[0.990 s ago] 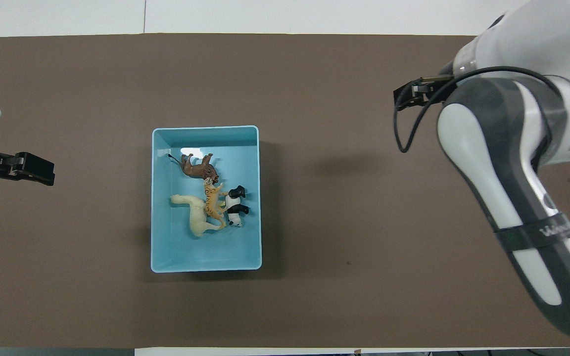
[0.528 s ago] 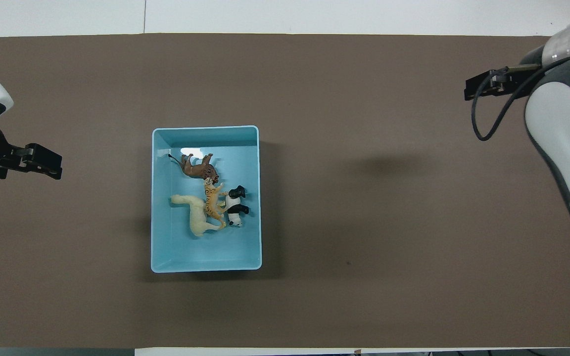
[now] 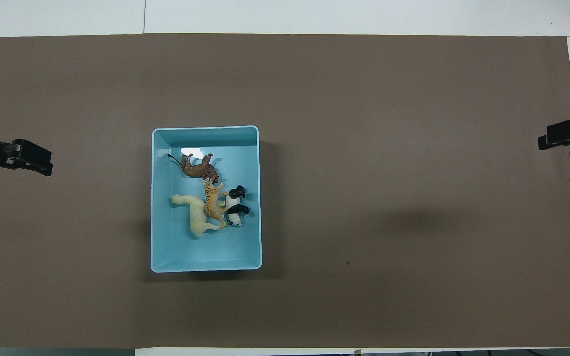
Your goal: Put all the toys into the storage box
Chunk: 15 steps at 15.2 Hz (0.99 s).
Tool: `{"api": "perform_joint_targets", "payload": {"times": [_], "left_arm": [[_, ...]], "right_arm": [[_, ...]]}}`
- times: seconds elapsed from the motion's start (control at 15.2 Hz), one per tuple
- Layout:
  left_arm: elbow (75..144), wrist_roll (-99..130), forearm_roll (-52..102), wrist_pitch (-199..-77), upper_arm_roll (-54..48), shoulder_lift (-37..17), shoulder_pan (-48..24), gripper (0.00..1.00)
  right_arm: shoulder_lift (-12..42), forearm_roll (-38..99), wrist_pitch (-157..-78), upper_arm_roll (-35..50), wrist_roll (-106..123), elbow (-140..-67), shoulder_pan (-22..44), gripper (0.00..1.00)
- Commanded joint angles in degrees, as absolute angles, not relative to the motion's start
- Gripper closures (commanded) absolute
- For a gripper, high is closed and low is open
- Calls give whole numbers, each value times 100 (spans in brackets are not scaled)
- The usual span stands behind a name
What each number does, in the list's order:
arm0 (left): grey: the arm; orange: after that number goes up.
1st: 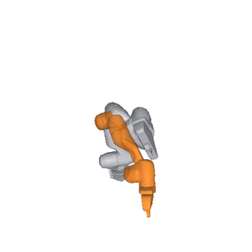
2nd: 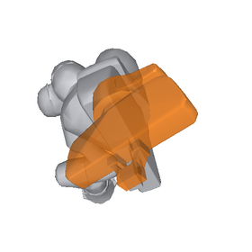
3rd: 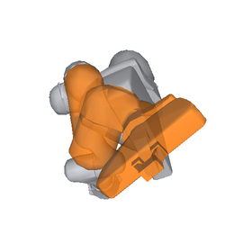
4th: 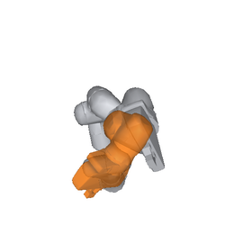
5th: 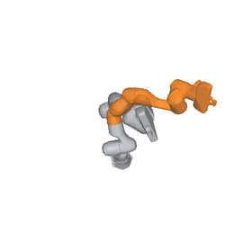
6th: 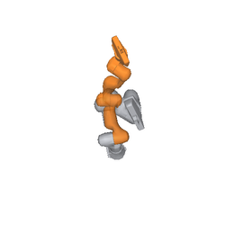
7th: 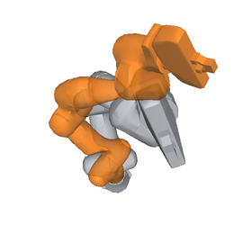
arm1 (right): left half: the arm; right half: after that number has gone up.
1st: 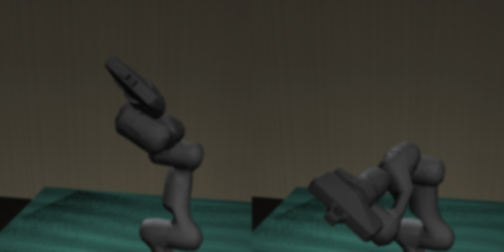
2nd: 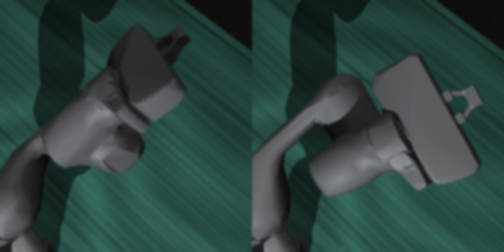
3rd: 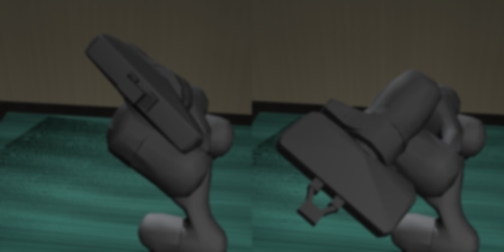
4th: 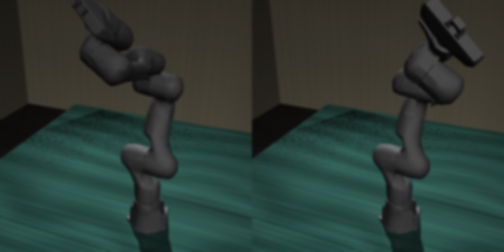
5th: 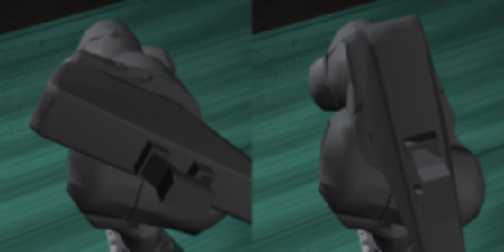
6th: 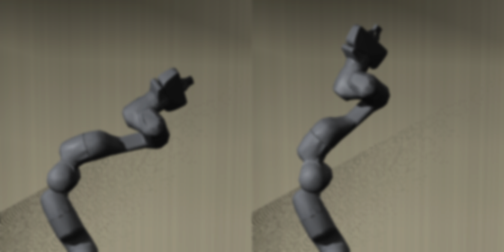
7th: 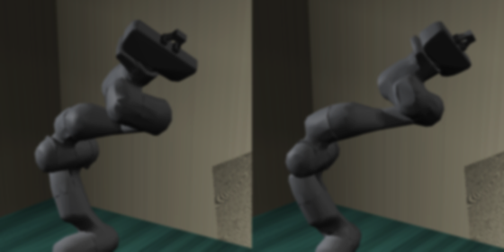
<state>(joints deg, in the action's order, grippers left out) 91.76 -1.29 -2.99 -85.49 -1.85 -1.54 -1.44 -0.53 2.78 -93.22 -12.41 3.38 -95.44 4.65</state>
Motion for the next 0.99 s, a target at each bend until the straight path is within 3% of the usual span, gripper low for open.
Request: {"api": "perform_joint_targets", "payload": {"times": [0.0,0.26,0.53,0.92], "left_arm": [[9229,-158,-237,-8595,-176,-70,-202,0],[9317,-193,-229,-8956,-184,0,-176,0],[9009,-176,-106,-8956,-386,0,-167,0],[9123,-220,-114,-9158,-527,53,-211,0]], "right_arm": [[-413,-60,-9300,-434,264,-9975,-217,0],[-396,-615,-9501,-132,334,-9923,-325,0],[-282,-151,-9440,-132,176,-9625,-369,0],[-237,343,-9474,-193,-79,-9483,-387,0]]}}
